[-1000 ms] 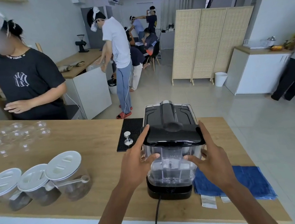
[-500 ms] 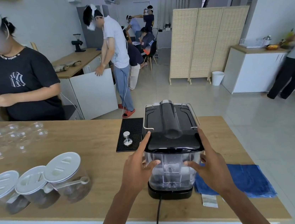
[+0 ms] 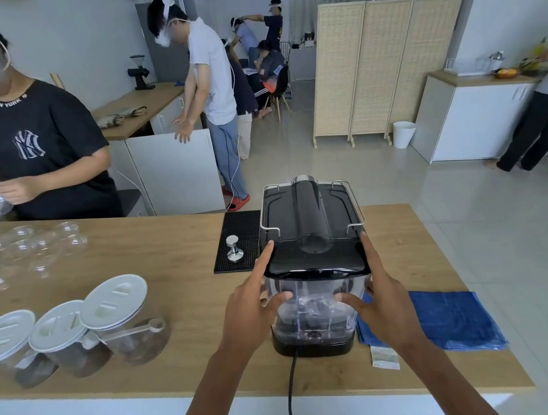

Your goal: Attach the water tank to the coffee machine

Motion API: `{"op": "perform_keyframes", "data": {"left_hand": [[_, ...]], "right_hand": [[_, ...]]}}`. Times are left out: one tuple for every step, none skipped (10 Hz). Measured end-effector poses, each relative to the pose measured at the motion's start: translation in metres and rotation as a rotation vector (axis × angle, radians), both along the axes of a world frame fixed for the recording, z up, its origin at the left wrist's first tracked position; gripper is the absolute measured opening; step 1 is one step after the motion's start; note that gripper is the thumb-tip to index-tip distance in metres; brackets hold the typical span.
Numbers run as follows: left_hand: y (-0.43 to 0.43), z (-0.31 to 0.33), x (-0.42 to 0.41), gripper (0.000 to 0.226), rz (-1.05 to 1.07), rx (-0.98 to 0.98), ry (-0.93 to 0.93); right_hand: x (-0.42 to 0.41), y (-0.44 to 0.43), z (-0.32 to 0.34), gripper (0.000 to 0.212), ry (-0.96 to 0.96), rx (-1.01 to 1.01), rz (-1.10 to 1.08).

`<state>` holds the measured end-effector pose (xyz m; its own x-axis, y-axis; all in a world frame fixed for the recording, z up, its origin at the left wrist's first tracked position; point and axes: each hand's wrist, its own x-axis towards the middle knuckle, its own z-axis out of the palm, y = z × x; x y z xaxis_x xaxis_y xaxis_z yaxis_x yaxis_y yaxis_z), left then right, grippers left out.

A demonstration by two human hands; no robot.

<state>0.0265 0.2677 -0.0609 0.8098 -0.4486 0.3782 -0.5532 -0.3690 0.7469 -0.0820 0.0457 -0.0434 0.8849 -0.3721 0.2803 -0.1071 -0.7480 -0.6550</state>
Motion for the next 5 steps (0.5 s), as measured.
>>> {"op": "perform_keyframes", "data": {"left_hand": [[0.0,0.002,-0.003,0.089,0.011,-0.012,0.03],[-0.001,0.002,-0.005,0.095,0.016,-0.011,0.05],[-0.001,0.005,-0.01,0.098,0.03,-0.005,0.072],[0.004,-0.005,-0.019,0.093,0.034,-0.071,0.127],[0.015,-0.024,-0.029,0.094,0.045,-0.14,0.284]], "right_hand": [[-0.001,0.002,0.002,0.117,0.006,0.024,0.008],[-0.002,0.002,0.003,0.117,0.0,0.036,0.025],[-0.004,-0.002,0.003,0.115,-0.033,0.074,0.073],[-0.01,-0.007,0.002,0.113,-0.055,0.105,0.107],[-0.023,-0.009,-0.008,0.107,-0.03,0.148,0.041]]}}
